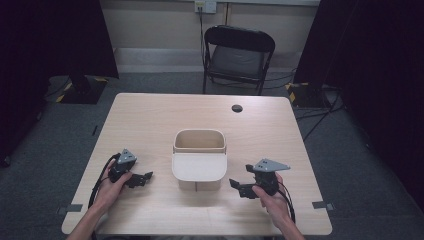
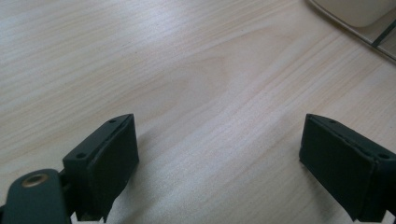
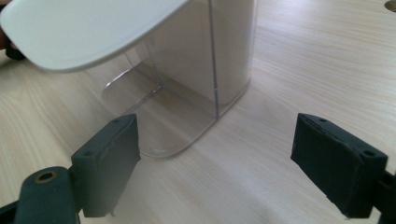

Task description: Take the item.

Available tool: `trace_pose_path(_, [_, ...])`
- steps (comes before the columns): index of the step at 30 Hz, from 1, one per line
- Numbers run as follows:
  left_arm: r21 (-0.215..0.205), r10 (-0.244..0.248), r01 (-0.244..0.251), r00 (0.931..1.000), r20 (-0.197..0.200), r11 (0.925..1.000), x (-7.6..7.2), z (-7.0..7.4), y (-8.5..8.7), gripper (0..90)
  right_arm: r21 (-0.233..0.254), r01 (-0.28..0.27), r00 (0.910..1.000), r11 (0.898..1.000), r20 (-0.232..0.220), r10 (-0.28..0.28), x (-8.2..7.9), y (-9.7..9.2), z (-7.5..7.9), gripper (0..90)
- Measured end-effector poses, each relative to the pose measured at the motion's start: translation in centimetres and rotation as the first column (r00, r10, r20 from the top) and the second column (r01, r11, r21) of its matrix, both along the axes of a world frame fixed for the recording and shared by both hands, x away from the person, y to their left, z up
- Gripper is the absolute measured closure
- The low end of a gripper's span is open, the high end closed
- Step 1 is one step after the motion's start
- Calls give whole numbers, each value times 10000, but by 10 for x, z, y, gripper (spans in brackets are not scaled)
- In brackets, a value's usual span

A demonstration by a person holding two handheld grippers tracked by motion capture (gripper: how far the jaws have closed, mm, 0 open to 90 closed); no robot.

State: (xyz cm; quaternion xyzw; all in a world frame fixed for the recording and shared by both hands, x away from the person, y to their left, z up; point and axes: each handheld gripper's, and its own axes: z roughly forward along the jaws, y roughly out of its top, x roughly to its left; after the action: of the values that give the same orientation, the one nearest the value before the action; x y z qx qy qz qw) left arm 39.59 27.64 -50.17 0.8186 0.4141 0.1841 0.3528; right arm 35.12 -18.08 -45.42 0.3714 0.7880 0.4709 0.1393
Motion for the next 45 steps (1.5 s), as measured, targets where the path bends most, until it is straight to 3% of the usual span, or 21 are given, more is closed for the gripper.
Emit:
trace_pose_path(19, [12,12,-12,10000,23,10000,0,0,0,104,104,-921,9957,9957,130,919,-5,29,9,169])
trace_pose_path(45, [7,15,-15,10000,15,10000,0,0,0,104,398,-1144,9927,9926,441,1127,1,44,10,184])
